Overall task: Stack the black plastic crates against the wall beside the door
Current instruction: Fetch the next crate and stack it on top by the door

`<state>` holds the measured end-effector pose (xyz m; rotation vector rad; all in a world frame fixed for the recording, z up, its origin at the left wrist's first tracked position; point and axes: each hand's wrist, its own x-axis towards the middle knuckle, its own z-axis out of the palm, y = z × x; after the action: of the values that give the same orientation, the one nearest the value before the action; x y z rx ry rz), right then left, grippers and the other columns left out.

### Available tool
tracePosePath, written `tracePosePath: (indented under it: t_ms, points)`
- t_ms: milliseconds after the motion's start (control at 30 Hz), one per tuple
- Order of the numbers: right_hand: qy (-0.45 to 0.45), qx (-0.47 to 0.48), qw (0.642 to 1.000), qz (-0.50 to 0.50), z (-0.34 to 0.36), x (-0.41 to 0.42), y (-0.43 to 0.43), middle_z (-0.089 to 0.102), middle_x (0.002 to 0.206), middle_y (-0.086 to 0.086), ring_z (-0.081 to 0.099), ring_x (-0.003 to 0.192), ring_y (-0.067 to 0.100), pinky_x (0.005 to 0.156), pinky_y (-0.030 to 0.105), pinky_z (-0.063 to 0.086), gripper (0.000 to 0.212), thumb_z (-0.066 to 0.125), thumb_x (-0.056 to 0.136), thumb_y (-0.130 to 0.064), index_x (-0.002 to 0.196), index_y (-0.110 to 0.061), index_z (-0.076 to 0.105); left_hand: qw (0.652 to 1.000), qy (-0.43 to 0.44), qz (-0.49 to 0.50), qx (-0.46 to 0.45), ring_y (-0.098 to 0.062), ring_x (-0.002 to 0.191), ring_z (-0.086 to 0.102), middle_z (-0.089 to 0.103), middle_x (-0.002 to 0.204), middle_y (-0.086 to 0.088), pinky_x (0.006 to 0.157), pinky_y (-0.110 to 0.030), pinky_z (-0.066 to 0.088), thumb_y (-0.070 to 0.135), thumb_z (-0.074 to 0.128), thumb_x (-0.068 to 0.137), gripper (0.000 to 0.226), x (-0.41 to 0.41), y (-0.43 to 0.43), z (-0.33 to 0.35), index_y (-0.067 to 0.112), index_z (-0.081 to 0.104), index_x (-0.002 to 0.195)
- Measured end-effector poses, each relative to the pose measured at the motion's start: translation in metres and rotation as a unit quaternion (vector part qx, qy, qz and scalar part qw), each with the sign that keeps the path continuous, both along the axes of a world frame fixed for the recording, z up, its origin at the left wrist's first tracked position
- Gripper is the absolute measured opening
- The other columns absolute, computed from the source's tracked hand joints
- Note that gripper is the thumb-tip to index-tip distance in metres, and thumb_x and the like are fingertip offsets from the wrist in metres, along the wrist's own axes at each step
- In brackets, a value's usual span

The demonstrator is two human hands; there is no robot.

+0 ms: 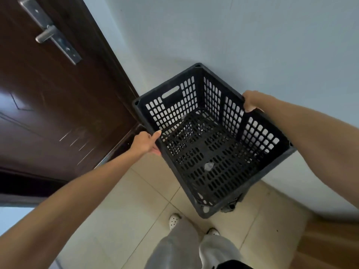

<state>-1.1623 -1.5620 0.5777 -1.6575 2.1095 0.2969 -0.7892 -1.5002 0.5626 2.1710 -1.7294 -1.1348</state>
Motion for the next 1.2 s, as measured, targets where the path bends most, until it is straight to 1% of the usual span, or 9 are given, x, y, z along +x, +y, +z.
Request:
tracePosePath:
  t_ms: [133, 233, 267, 367, 567, 667, 800, 967, 1200]
  points:
    - [0.019, -0.002, 1.000, 0.020, -0.013, -0.006, -0.015, 0.051, 0.134, 0.024, 0.053, 0.119, 0.039, 0.096, 0.044, 0.048, 0.047, 0.056, 0.087, 0.002, 0.133, 0.003, 0.046, 0.998, 0.015, 0.023, 0.050, -0.002, 0.054, 0.070, 0.071, 0.054, 0.003, 0.088, -0.029, 0.053, 0.049, 0.046, 0.101, 0.050, -0.014, 0.010, -0.013, 0.008, 0.070, 0.086]
    - [0.031, -0.017, 0.999, 0.021, -0.027, -0.012, -0.021, 0.050, 0.132, 0.024, 0.051, 0.118, 0.038, 0.093, 0.043, 0.045, 0.041, 0.048, 0.090, 0.001, 0.132, 0.000, 0.045, 0.997, 0.047, 0.038, 0.050, -0.003, 0.054, 0.071, 0.072, 0.056, 0.003, 0.053, -0.013, 0.054, 0.041, 0.053, 0.099, 0.049, -0.025, 0.018, -0.018, -0.001, 0.062, 0.123]
    - [0.033, -0.022, 0.999, 0.023, -0.032, -0.016, -0.024, 0.051, 0.130, 0.025, 0.051, 0.118, 0.039, 0.092, 0.043, 0.045, 0.040, 0.048, 0.091, 0.001, 0.131, 0.001, 0.045, 0.996, 0.062, 0.045, 0.055, -0.005, 0.057, 0.072, 0.074, 0.062, 0.001, 0.054, -0.013, 0.055, 0.042, 0.054, 0.098, 0.054, -0.029, 0.021, -0.019, -0.003, 0.059, 0.128]
    - [0.028, -0.030, 0.999, 0.026, -0.044, -0.024, -0.026, 0.050, 0.129, 0.028, 0.051, 0.117, 0.041, 0.092, 0.045, 0.044, 0.042, 0.050, 0.092, -0.001, 0.133, -0.001, 0.042, 0.988, 0.096, 0.045, 0.109, -0.012, 0.072, 0.076, 0.078, 0.081, -0.007, 0.090, -0.035, 0.057, 0.052, 0.050, 0.097, 0.061, -0.040, 0.032, -0.020, 0.002, 0.057, 0.131]
    - [0.007, -0.074, 0.997, 0.034, -0.058, -0.032, -0.031, 0.055, 0.118, 0.028, 0.056, 0.107, 0.041, 0.085, 0.046, 0.048, 0.038, 0.049, 0.093, -0.005, 0.131, -0.003, 0.043, 0.984, 0.116, 0.014, 0.134, -0.023, 0.085, 0.076, 0.078, 0.088, -0.011, 0.092, -0.041, 0.056, 0.053, 0.047, 0.098, 0.048, -0.045, 0.032, -0.020, 0.011, 0.062, 0.117]
    - [-0.006, -0.074, 0.997, 0.021, -0.058, -0.031, -0.031, 0.056, 0.116, 0.027, 0.056, 0.105, 0.041, 0.080, 0.043, 0.046, 0.038, 0.050, 0.093, -0.005, 0.131, -0.006, 0.044, 0.983, 0.038, -0.086, 0.159, -0.022, 0.073, 0.077, 0.077, 0.078, -0.012, 0.078, -0.032, 0.058, 0.059, 0.046, 0.095, 0.056, -0.033, 0.015, -0.020, 0.007, 0.067, 0.100]
    - [0.009, -0.090, 0.996, 0.001, -0.064, -0.028, -0.024, 0.057, 0.115, 0.027, 0.057, 0.103, 0.042, 0.079, 0.045, 0.046, 0.041, 0.050, 0.091, -0.003, 0.131, -0.009, 0.044, 0.963, -0.031, -0.254, 0.081, -0.014, 0.058, 0.073, 0.074, 0.063, -0.007, 0.083, -0.032, 0.058, 0.066, 0.044, 0.092, 0.069, -0.029, -0.020, -0.019, 0.005, 0.071, 0.072]
    - [0.009, -0.123, 0.992, -0.009, -0.070, -0.020, -0.011, 0.051, 0.127, 0.023, 0.053, 0.112, 0.041, 0.084, 0.050, 0.047, 0.056, 0.054, 0.091, -0.006, 0.142, -0.015, 0.032, 0.892, -0.089, -0.436, -0.082, -0.004, 0.069, 0.070, 0.071, 0.074, 0.010, 0.074, -0.036, 0.059, 0.070, 0.044, 0.089, 0.050, -0.049, -0.060, -0.016, 0.024, 0.061, 0.085]
    - [0.028, -0.187, 0.982, -0.018, -0.074, 0.039, 0.060, 0.032, 0.152, 0.014, 0.030, 0.140, 0.035, 0.113, 0.049, 0.030, 0.063, 0.053, 0.095, -0.018, 0.150, -0.015, 0.024, 0.738, -0.085, -0.667, -0.065, -0.008, 0.081, 0.065, 0.067, 0.090, 0.012, 0.069, -0.037, 0.054, 0.064, 0.035, 0.097, 0.044, -0.040, -0.073, -0.042, 0.027, 0.058, 0.107]
